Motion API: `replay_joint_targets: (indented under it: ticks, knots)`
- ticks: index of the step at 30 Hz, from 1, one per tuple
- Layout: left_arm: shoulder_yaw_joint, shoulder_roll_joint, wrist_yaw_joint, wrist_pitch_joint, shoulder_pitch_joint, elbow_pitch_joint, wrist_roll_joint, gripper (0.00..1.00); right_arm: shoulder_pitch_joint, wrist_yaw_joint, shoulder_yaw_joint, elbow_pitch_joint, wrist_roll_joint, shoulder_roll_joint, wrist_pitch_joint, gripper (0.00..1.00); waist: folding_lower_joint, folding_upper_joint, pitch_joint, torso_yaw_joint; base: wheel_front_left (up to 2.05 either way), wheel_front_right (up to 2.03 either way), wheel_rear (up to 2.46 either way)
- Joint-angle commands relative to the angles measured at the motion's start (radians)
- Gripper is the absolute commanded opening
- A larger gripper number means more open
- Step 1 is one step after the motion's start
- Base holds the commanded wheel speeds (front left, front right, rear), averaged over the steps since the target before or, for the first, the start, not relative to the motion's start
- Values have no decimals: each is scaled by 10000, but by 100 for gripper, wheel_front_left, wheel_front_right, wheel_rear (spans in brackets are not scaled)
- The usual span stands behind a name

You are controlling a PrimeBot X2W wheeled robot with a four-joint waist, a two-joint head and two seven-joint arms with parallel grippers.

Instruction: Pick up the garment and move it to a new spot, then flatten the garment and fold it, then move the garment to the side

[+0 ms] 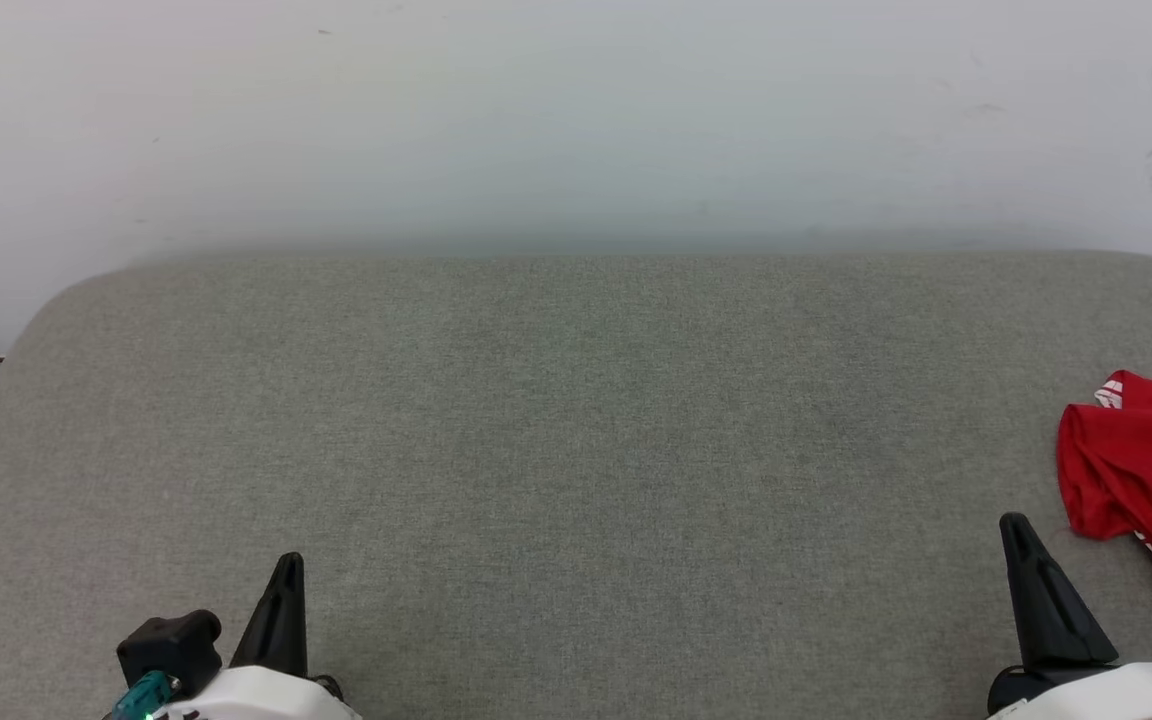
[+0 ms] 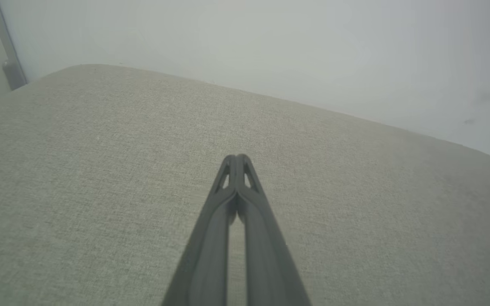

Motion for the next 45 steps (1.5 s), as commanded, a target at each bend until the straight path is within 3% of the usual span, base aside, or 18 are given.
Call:
replay_joint_targets:
  ticks: [1, 23, 45]
  knots:
    - [129, -19, -83, 73, -284, -121, -382, 0, -340, -1, 30, -18, 467, -100, 14, 0, 0, 0, 2, 0, 0, 0, 0]
    - [775, -438, -576, 968, -660, 43, -3658, 0, -1049, -3, 157, 1088, 4169, -246, 160, 0, 0, 0, 39, -10, 0, 0, 0]
    - [1269, -761, -952, 1661, -951, 180, -6130, 0, -1579, -4, 171, 1924, 6901, -291, 337, 0, 0, 0, 73, -19, 0, 0, 0]
